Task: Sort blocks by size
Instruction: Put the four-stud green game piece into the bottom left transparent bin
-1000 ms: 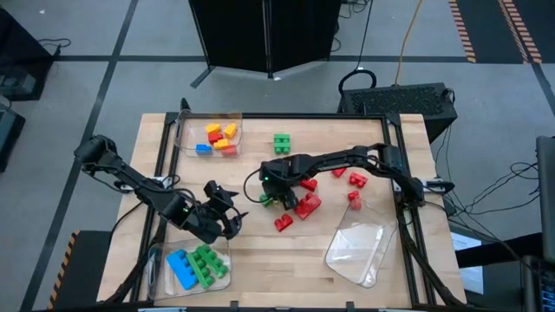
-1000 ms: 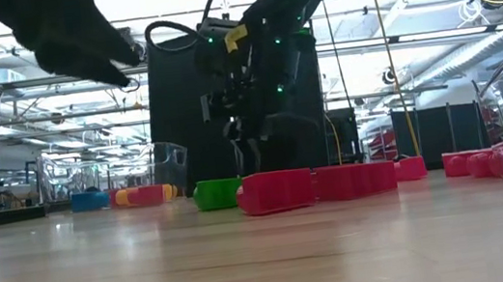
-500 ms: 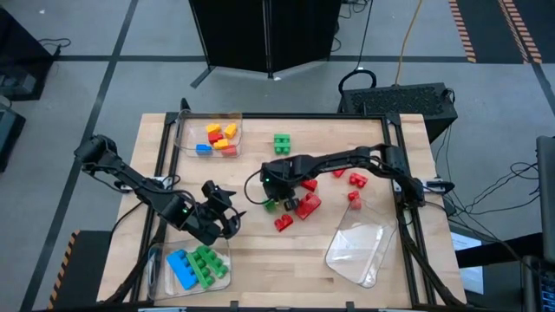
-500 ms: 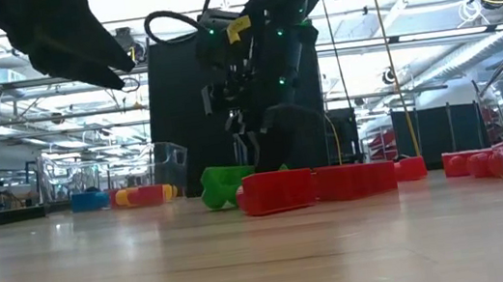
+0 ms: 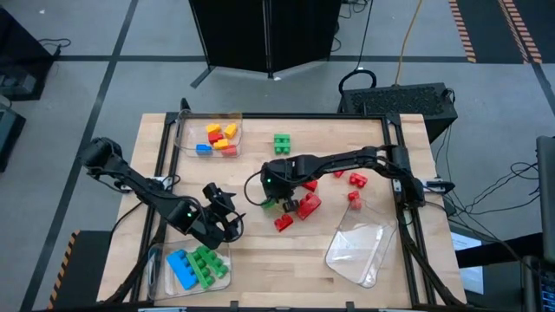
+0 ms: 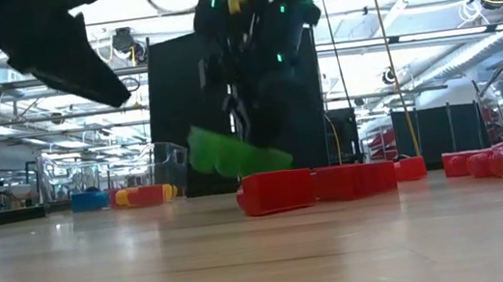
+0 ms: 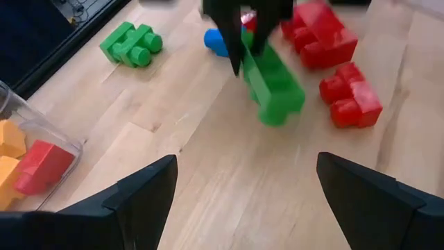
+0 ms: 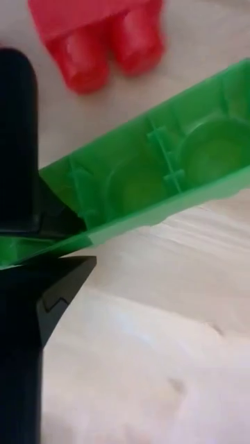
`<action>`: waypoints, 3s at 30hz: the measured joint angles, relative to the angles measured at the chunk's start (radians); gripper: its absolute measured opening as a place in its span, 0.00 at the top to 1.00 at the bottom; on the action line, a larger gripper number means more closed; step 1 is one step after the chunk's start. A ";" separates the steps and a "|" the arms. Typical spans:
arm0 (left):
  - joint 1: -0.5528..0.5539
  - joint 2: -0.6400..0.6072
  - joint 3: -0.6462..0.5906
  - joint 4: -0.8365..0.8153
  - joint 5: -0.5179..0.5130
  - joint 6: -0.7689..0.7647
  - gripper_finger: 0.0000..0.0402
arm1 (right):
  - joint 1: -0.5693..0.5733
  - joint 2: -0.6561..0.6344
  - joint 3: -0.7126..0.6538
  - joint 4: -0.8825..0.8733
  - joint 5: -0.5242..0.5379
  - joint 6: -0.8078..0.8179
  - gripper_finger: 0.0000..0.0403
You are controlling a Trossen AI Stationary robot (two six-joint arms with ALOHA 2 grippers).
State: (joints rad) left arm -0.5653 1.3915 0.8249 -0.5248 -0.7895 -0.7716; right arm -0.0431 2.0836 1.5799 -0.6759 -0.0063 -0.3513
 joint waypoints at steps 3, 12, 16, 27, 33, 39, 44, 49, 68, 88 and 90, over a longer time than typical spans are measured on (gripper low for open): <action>0.000 0.042 0.000 0.007 0.000 0.030 0.14 | 0.002 -0.042 0.000 0.011 0.000 0.034 0.94; 0.002 0.121 0.000 0.139 -0.111 0.176 0.14 | 0.019 -0.068 0.001 0.041 0.002 0.113 0.95; 0.004 0.128 0.000 0.155 -0.159 0.231 0.14 | 0.047 -0.058 0.000 0.071 0.001 0.120 0.95; 0.032 0.128 -0.001 0.373 -0.059 0.413 0.14 | 0.094 -0.062 0.001 0.154 0.052 0.155 0.95; 0.044 0.127 0.001 0.439 -0.048 0.498 0.14 | 0.094 -0.062 0.001 0.190 0.063 0.169 0.95; 0.048 0.127 0.000 0.412 -0.047 0.492 0.17 | 0.095 -0.062 0.001 0.188 0.059 0.172 0.95; 0.048 0.127 0.000 0.411 -0.031 0.483 0.29 | 0.098 -0.065 0.001 0.191 0.059 0.173 0.95; 0.051 0.127 0.000 0.411 -0.029 0.463 0.42 | 0.098 -0.065 0.001 0.190 0.056 0.176 0.95; 0.050 0.126 0.000 0.356 -0.024 0.376 0.69 | 0.148 -0.161 0.001 0.109 0.060 0.100 0.74; -0.069 -0.101 0.082 -0.113 0.079 0.052 0.69 | 0.205 -0.482 -0.149 0.036 0.064 0.268 0.70; -0.079 -0.127 0.103 -0.153 0.078 0.051 0.69 | 0.207 -0.491 -0.189 0.062 0.065 0.284 0.71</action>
State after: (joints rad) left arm -0.6442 1.2647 0.9275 -0.6778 -0.7112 -0.7206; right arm 0.1638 1.5927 1.3911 -0.6142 0.0584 -0.0673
